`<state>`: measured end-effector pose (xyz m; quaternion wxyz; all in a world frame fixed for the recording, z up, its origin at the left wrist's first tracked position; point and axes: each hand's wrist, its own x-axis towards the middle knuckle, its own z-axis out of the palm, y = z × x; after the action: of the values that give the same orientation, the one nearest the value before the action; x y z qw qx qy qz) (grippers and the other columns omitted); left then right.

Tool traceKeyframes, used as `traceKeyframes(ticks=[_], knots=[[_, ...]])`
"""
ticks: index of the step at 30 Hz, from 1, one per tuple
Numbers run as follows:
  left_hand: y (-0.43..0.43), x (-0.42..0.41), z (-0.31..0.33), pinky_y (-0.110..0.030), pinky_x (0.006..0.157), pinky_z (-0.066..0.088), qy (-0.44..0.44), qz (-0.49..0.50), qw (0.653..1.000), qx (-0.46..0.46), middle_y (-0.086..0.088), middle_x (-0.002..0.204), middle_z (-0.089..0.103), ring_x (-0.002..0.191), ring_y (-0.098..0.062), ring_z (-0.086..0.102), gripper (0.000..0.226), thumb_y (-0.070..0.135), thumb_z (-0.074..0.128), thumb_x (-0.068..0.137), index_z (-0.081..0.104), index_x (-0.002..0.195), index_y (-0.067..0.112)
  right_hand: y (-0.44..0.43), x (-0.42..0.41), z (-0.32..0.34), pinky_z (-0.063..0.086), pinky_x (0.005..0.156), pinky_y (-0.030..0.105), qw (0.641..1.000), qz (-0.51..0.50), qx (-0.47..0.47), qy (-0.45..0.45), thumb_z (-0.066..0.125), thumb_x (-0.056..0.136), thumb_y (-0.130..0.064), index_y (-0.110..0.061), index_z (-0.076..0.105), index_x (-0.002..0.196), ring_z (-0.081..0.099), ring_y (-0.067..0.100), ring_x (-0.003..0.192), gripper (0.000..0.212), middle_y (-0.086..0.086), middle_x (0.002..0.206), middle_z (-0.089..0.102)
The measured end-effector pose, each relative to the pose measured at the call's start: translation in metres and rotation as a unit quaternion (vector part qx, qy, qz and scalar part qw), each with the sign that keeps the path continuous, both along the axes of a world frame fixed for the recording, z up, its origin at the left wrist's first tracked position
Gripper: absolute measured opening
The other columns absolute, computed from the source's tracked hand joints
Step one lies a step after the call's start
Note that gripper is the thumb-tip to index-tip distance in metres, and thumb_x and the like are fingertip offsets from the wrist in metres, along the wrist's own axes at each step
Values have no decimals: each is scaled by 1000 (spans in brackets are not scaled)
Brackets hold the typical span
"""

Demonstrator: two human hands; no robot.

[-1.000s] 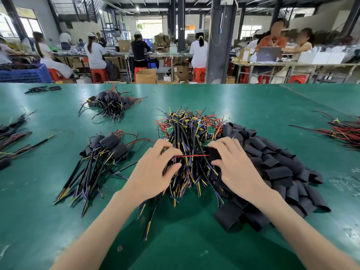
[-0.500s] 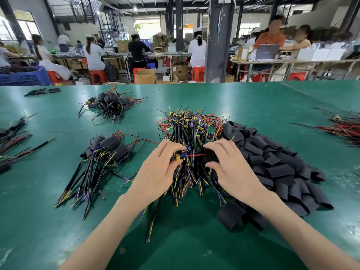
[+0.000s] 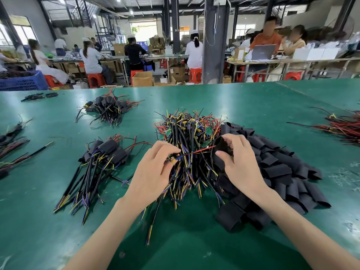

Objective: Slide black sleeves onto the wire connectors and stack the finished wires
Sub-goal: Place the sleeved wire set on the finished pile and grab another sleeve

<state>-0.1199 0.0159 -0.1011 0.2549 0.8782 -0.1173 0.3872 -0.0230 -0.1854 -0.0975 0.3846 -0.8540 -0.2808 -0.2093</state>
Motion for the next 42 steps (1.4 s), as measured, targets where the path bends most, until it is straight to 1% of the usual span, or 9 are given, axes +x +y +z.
traceKeyframes(ticks=[6,10,14,19,25,32,34,38,42], knots=[[1,-1,1,-28,83,43,2,2,1000,-3,13,105,47,90,-17,53,39,-6,61,84,50,106,24,-1,3,0,36,90,32,1000,-11,21,-6,63,87,-7,-3,51,120,46,29,103,36,12,113,49],[1,0,1,-27,83,42,-1,2,1000,-6,12,103,47,89,-15,52,39,-7,62,83,50,105,24,-3,7,1,32,88,28,999,-22,36,-19,64,85,-4,-2,51,119,48,32,102,36,14,113,50],[2,0,1,-31,82,44,0,0,1000,-11,13,102,47,89,-15,52,34,0,58,84,51,105,25,-5,10,1,37,92,34,999,-10,44,-21,63,86,-2,-3,51,120,48,33,104,36,14,114,49],[3,1,0,-34,82,44,1,5,1000,-8,17,102,47,89,-17,54,43,-9,61,83,51,104,27,-7,14,-1,36,92,32,999,-7,38,-29,62,86,-3,-4,50,120,48,32,105,36,12,114,49],[5,0,0,-40,82,46,-2,6,1000,3,27,102,44,88,-22,55,45,-12,60,82,52,104,27,-9,17,0,39,95,38,999,13,37,-28,62,87,-2,-4,51,121,50,33,106,36,11,115,50],[4,-1,2,-39,78,46,-10,12,1000,18,25,102,45,85,-23,55,47,-13,62,80,52,103,27,-11,20,1,38,92,28,998,30,56,-13,62,86,-2,-7,52,120,52,28,103,35,2,111,49],[4,-1,2,-41,77,47,-11,14,1000,20,19,102,48,83,-26,55,46,-12,63,80,51,104,26,-12,21,1,36,92,27,998,35,44,-27,62,86,0,-7,52,120,50,27,105,36,2,112,49],[3,-1,2,-45,76,49,-6,19,1000,14,13,101,51,83,-28,56,43,-9,64,82,51,104,25,-14,21,3,34,93,27,995,45,-9,-84,63,83,3,-4,54,120,47,31,106,39,11,116,53],[1,0,3,-46,75,49,-3,25,999,21,3,99,58,80,-29,57,31,-2,68,82,60,106,17,-15,19,5,39,89,38,977,43,-117,-172,68,77,3,-5,58,117,48,31,100,42,11,113,56]])
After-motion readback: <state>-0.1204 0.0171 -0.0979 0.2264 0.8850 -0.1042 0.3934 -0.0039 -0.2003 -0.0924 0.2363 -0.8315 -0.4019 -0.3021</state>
